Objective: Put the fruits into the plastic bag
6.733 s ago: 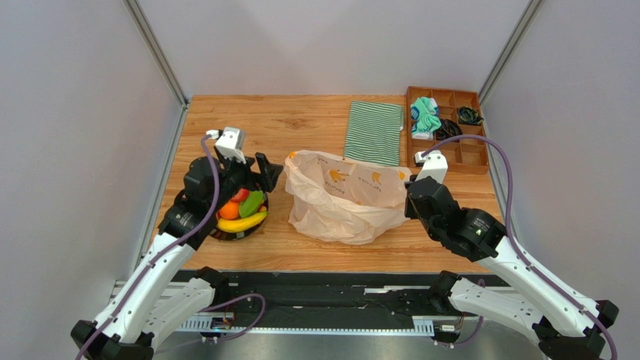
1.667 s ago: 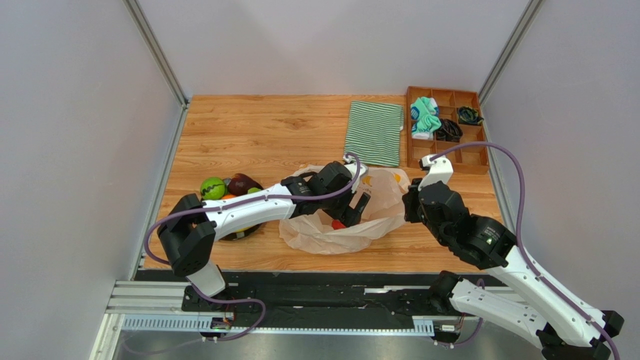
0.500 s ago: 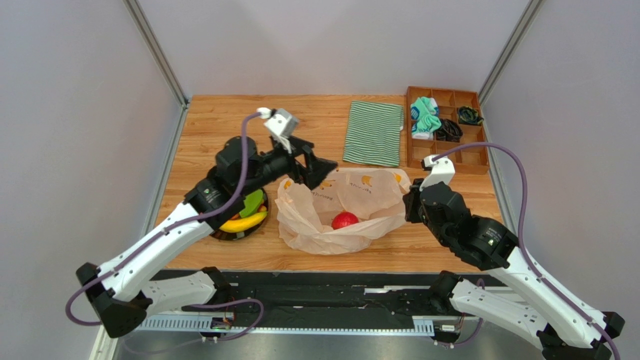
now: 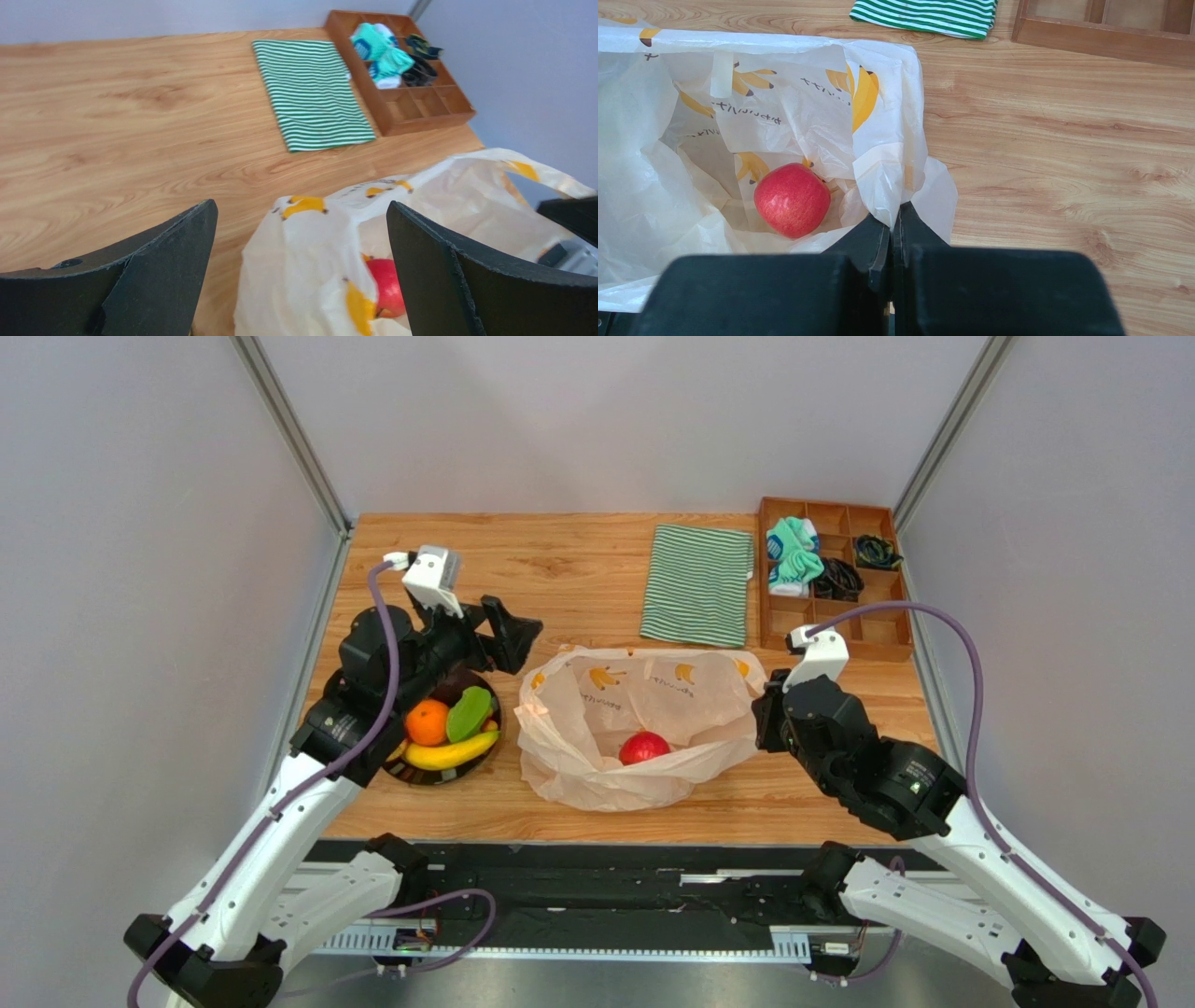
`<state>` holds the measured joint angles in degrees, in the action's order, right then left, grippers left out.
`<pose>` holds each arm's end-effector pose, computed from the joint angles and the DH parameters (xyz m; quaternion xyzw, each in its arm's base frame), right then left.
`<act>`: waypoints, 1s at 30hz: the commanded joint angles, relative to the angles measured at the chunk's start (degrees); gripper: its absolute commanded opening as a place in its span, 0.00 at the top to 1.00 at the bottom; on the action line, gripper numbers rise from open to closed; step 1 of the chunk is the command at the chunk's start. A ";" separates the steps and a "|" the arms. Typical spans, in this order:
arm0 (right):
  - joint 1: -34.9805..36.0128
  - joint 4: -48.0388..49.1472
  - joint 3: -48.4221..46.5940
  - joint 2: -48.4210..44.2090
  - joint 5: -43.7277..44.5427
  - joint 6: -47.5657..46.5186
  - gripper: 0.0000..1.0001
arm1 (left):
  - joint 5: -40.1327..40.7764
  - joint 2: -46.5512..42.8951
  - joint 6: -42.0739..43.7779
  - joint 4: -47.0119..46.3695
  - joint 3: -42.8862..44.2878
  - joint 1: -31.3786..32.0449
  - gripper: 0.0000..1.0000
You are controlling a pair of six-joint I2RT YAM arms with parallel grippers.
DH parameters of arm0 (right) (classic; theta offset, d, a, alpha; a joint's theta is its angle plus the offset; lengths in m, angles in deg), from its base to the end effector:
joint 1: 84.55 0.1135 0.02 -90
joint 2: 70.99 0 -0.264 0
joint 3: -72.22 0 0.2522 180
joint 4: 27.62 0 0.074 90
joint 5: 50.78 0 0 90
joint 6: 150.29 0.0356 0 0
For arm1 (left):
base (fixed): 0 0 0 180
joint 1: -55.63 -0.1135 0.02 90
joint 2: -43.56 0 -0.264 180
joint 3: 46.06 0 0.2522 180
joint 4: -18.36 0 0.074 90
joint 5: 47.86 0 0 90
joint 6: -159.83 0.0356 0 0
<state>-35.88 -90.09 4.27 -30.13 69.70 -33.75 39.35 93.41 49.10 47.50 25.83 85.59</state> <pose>0.0996 0.0859 0.3405 -0.0462 0.8645 0.0851 0.4932 0.1657 -0.0975 0.3964 0.0764 0.7456 -0.2998 0.5903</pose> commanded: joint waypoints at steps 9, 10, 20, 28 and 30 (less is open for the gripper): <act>-0.06 1.51 0.05 0.10 1.07 0.44 1.00 | 2.69 -3.81 -1.07 9.73 -9.52 -12.99 0.02; -0.15 1.60 0.05 0.10 0.99 0.44 1.00 | 2.61 -2.83 -0.54 10.89 -9.61 -12.99 0.04; -0.15 2.13 0.23 0.80 0.54 0.35 1.00 | 13.22 7.00 -0.37 13.71 -11.55 -8.52 0.09; -0.06 2.13 0.23 0.98 0.19 0.35 1.00 | 19.39 13.70 1.92 16.35 -8.91 -5.43 0.11; -0.15 2.13 0.32 0.71 0.46 0.44 1.00 | 19.92 15.01 1.92 16.53 -9.17 -5.35 0.11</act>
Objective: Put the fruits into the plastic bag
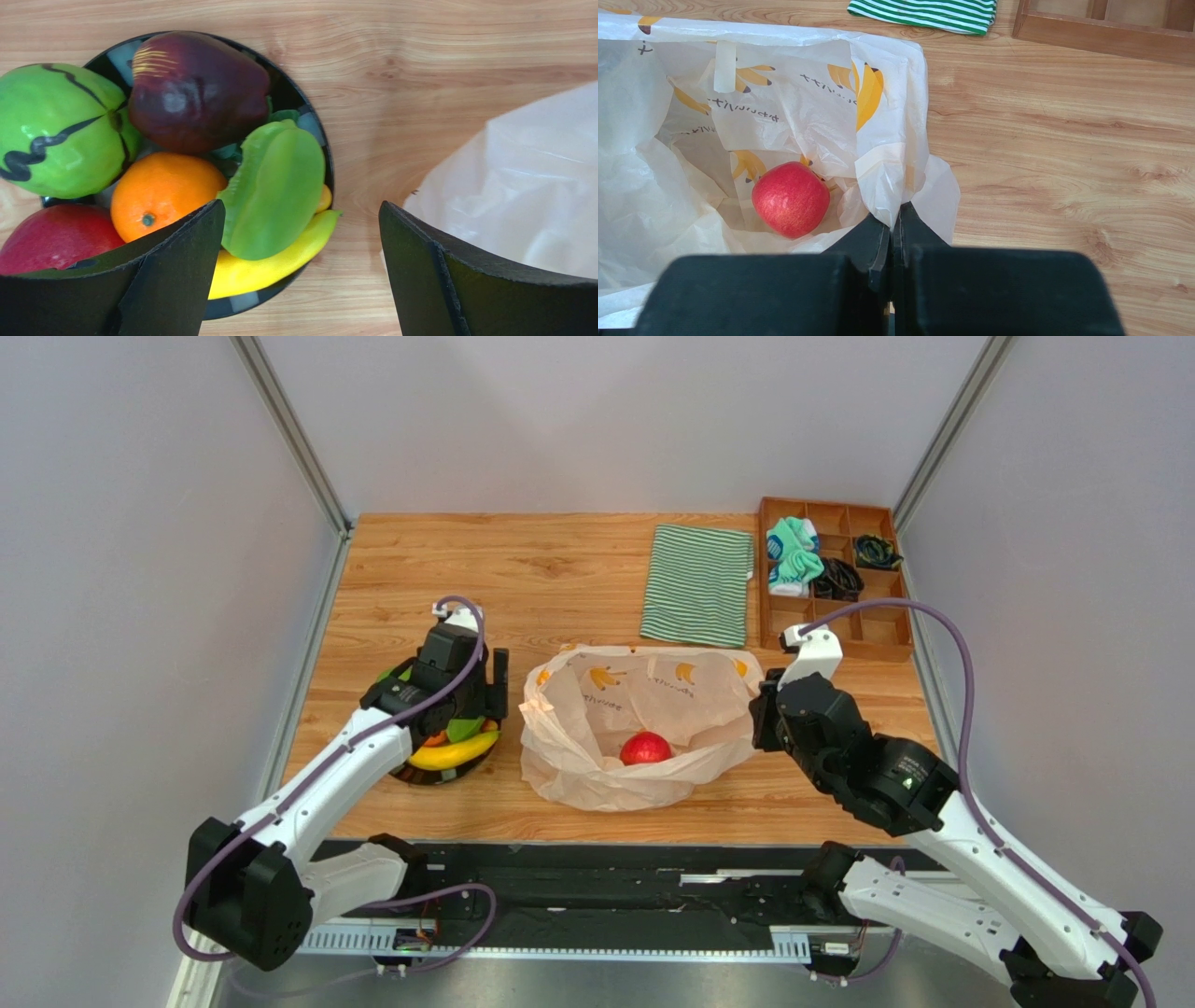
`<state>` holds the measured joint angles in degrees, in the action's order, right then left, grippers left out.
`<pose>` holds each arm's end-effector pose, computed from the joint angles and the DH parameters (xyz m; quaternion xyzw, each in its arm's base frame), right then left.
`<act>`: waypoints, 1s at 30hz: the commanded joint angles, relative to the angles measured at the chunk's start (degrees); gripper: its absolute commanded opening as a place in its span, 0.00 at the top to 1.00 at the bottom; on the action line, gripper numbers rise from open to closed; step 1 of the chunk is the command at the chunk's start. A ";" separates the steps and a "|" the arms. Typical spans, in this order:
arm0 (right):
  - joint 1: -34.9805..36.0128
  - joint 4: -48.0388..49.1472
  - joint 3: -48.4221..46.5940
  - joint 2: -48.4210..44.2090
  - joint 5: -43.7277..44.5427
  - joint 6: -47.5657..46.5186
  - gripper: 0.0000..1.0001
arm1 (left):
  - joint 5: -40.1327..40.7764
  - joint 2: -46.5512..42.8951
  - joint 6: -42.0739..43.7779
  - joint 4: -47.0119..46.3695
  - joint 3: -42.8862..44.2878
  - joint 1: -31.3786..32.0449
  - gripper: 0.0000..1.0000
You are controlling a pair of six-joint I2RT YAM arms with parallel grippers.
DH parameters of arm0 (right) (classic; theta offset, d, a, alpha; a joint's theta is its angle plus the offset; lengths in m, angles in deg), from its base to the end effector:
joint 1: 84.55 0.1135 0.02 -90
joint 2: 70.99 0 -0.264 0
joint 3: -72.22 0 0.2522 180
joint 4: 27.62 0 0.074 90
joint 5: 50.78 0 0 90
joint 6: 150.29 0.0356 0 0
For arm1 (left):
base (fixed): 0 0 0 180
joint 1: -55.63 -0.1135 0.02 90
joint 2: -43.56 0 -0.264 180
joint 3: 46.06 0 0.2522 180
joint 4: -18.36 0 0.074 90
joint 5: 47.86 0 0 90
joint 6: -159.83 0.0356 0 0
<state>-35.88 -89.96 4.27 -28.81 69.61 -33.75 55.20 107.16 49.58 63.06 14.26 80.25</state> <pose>0.1031 0.0899 0.3380 -0.0498 0.8686 0.0792 0.4866 0.2099 -0.0873 0.2548 -0.0054 0.9283 -0.0378 0.3698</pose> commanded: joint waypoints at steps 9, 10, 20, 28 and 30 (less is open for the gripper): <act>-0.15 2.00 0.05 -0.16 0.28 0.35 1.00 | 7.24 7.68 2.76 2.81 4.67 1.83 0.14; -0.06 2.00 0.14 -0.25 0.28 0.44 1.00 | 7.33 7.95 2.93 2.81 4.67 1.83 0.15; -0.15 1.64 -0.03 -0.42 0.54 0.53 1.00 | 9.70 12.17 4.34 2.81 5.90 1.92 0.18; -0.15 1.47 0.05 -0.51 0.72 0.61 1.00 | 9.27 14.19 5.13 2.02 6.17 2.01 0.23; -0.06 1.38 0.05 -0.60 0.72 0.61 1.00 | 9.00 14.63 5.40 2.02 6.26 2.01 0.25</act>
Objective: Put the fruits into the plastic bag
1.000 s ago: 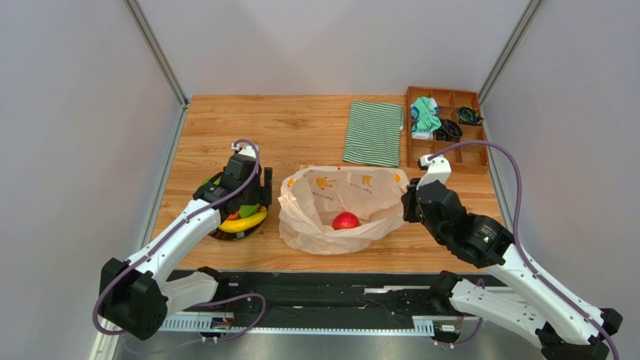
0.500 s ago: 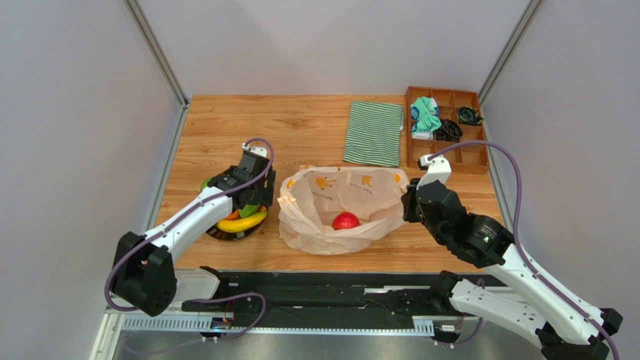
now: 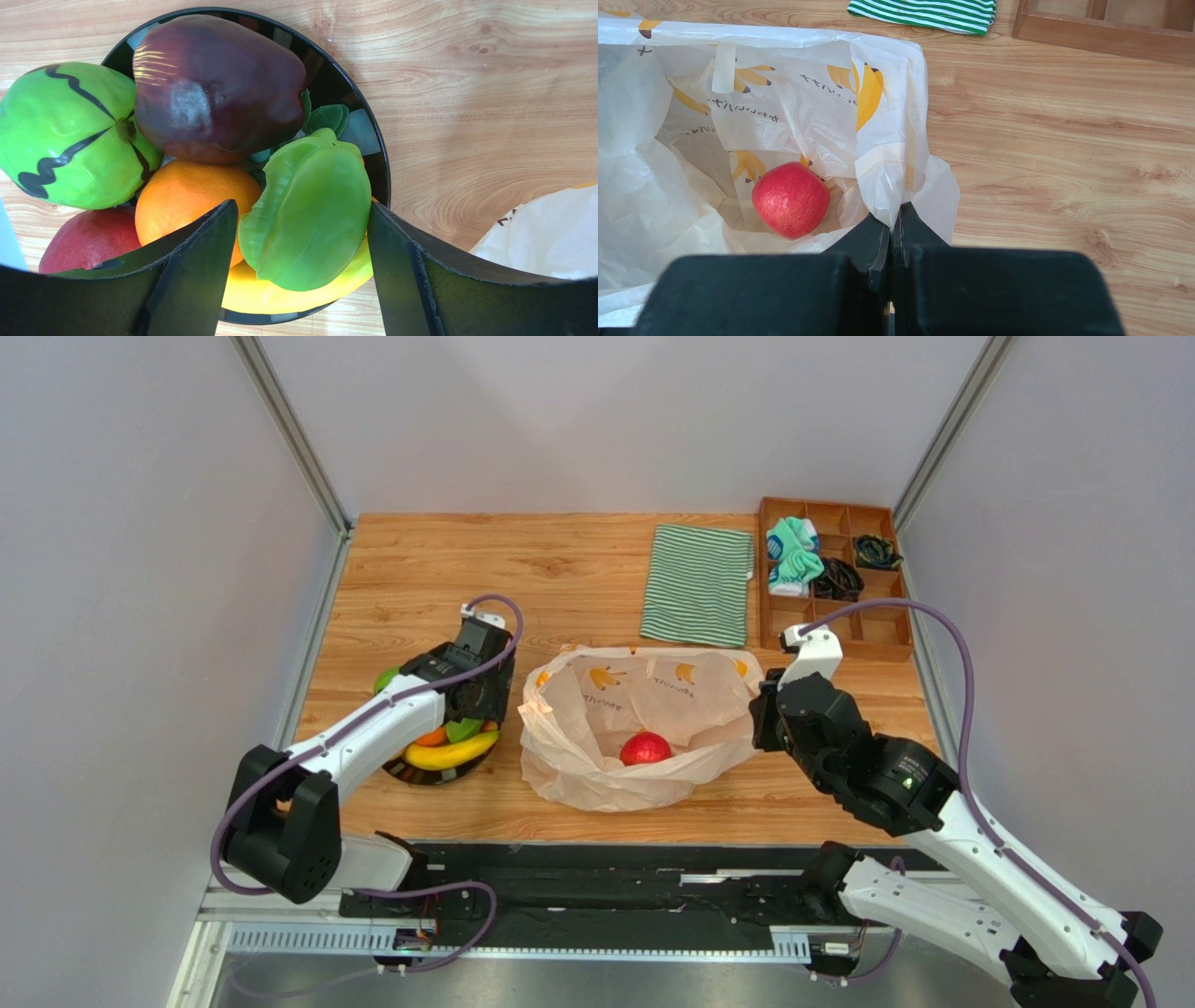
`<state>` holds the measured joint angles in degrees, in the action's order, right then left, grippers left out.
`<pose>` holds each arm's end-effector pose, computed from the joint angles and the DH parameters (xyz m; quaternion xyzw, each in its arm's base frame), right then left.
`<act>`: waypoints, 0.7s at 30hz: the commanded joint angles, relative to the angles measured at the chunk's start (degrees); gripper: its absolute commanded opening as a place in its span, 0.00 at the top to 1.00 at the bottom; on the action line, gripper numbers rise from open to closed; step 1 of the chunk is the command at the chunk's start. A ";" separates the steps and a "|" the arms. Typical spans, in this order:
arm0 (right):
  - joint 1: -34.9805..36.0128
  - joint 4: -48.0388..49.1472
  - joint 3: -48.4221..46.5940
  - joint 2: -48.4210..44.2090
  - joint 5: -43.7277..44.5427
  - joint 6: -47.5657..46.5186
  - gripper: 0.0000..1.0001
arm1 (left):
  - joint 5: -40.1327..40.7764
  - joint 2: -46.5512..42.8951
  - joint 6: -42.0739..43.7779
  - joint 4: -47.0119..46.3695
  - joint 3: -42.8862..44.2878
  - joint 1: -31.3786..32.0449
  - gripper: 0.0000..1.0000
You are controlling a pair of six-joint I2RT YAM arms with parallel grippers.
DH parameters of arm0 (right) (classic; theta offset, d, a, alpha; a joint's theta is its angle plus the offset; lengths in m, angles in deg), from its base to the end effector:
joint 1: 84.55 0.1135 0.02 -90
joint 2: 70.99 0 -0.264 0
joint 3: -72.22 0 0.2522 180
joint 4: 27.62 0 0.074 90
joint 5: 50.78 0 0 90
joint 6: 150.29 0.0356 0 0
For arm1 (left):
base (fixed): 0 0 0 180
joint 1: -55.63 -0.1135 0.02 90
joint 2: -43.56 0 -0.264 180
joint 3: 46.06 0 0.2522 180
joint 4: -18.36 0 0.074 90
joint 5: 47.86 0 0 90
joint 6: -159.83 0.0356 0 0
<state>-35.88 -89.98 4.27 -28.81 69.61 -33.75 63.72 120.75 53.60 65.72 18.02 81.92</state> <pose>0.1030 0.0899 0.3380 -0.0499 0.8687 0.0791 0.4865 0.2388 -0.1034 0.2205 0.0358 0.9504 0.0779 0.2990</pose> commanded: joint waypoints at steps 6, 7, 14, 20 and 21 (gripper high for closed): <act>-0.15 1.40 0.14 -0.51 0.98 0.61 1.00 | 0.48 1.83 1.20 -0.47 2.67 0.35 0.31; -0.15 1.40 0.14 -0.51 0.98 0.70 1.00 | 0.48 1.65 1.20 -0.38 2.76 0.35 0.33; -0.15 1.40 0.14 -0.51 0.98 0.70 1.00 | 1.18 1.30 1.02 0.41 3.11 0.96 0.37; -0.15 1.40 0.05 -0.42 0.99 0.79 1.00 | 1.88 1.04 0.76 1.29 3.29 1.93 0.42; -0.15 1.40 0.05 -0.34 0.98 0.79 1.00 | 1.88 0.86 0.85 1.37 3.37 2.02 0.43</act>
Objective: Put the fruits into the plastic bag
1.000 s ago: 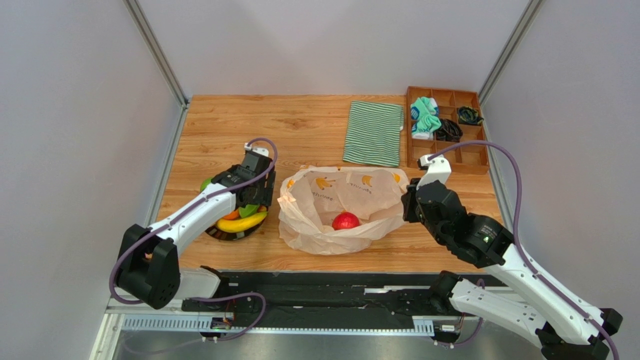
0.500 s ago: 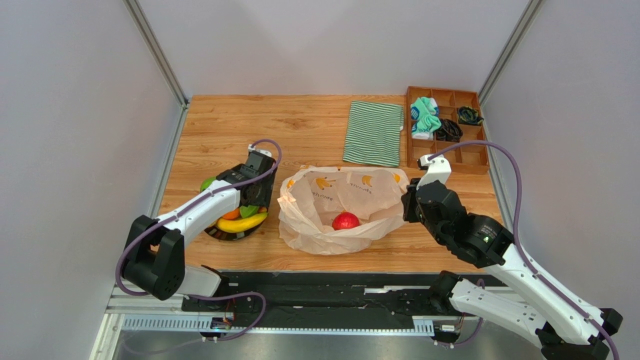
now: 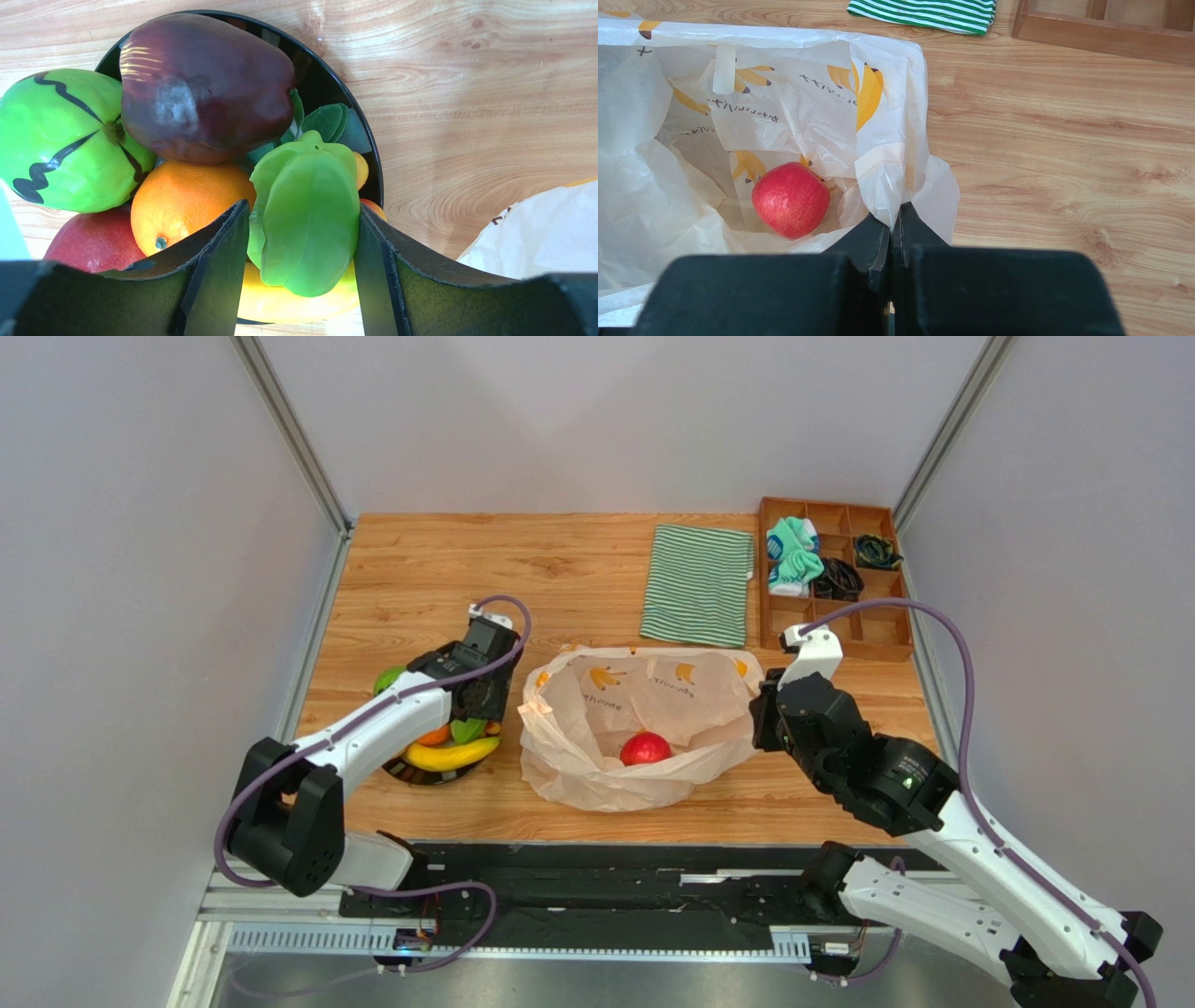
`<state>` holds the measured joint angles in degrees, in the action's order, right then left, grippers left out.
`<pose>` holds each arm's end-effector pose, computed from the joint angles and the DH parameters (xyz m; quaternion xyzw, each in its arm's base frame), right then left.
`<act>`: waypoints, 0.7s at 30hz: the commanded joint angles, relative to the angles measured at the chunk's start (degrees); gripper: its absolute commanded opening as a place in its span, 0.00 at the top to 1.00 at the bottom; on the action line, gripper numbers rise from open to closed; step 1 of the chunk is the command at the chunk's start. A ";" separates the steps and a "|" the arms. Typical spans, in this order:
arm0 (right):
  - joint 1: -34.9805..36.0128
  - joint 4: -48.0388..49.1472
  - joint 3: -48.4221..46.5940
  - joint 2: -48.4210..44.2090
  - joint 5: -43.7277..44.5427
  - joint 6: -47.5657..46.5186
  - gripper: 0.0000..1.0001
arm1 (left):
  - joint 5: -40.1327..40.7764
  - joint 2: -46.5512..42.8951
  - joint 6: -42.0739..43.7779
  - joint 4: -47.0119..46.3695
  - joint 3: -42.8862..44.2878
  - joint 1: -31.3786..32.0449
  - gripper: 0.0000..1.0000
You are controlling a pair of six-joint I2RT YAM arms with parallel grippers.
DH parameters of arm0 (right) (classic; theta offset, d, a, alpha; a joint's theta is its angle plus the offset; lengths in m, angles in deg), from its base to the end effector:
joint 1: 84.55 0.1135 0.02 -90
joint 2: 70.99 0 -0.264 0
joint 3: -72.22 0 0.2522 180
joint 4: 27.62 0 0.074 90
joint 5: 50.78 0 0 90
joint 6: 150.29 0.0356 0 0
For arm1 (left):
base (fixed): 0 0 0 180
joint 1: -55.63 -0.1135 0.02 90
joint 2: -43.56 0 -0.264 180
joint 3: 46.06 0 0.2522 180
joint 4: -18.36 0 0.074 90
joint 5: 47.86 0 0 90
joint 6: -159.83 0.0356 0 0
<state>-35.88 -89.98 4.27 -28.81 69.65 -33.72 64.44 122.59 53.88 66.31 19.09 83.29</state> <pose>0.1031 0.0899 0.3380 -0.0495 0.8686 0.0790 0.4866 0.2411 -0.1111 0.2179 0.0503 0.9515 0.0855 0.2914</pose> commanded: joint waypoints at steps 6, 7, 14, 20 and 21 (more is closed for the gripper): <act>-0.15 1.31 0.05 -0.34 0.85 0.85 1.00 | 2.04 -3.00 0.13 1.31 2.48 1.34 0.48; -0.06 1.31 0.05 -0.34 0.85 0.77 1.00 | 2.30 -3.35 0.04 1.31 2.48 1.34 0.48; -0.23 1.31 0.05 -0.34 0.77 0.85 1.00 | 4.24 -5.89 -0.05 1.31 2.48 1.34 0.50; -0.06 1.23 0.05 -0.51 1.03 0.77 1.00 | 2.93 -10.54 0.38 0.88 2.05 1.87 0.50; -0.15 1.31 0.05 -0.51 1.03 0.77 1.00 | 1.61 -11.95 1.00 -1.22 1.52 1.96 0.50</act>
<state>-35.88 -90.00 4.27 -28.81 69.68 -33.55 67.24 116.44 53.73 67.65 19.42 84.60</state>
